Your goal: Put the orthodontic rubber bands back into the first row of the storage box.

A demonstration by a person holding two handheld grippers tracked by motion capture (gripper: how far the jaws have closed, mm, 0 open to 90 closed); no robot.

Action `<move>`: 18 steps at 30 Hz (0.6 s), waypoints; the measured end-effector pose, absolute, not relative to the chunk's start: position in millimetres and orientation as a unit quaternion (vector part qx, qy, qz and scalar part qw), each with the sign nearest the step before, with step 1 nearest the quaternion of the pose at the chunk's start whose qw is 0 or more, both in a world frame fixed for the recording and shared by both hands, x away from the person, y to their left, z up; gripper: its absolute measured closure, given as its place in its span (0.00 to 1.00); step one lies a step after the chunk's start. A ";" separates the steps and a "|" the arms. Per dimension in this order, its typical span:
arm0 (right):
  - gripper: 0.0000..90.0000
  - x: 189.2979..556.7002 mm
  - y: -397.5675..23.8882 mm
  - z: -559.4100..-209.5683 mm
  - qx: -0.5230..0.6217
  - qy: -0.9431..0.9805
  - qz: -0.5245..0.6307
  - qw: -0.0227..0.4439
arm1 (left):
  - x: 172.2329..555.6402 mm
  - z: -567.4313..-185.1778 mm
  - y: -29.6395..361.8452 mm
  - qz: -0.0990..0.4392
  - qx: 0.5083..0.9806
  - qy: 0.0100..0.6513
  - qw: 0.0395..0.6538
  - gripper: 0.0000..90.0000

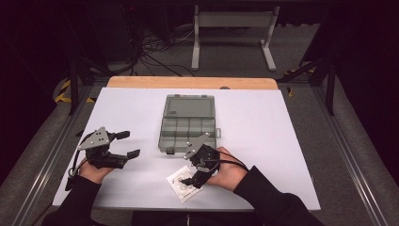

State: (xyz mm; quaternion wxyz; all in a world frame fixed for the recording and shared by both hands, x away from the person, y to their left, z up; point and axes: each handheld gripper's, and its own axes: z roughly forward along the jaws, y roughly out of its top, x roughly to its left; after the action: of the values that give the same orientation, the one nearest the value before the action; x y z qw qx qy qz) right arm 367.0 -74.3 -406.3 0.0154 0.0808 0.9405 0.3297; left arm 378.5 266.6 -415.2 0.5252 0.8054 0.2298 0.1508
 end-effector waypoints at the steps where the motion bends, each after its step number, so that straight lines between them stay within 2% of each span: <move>1: 0.13 366.0 -73.4 -408.4 0.079 0.942 0.326 0.012 | 378.5 -415.2 266.6 0.151 0.805 0.230 0.526 0.20; 18: 0.13 357.6 -66.4 -427.0 0.074 0.950 0.304 -0.007 | 378.8 -415.7 265.7 0.149 0.807 0.230 0.524 0.20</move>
State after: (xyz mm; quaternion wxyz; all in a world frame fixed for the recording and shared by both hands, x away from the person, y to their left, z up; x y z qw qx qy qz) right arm 357.6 -66.4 -427.0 -0.0070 0.0744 0.9497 0.3040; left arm 378.8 265.7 -415.7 0.5236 0.8067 0.2297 0.1494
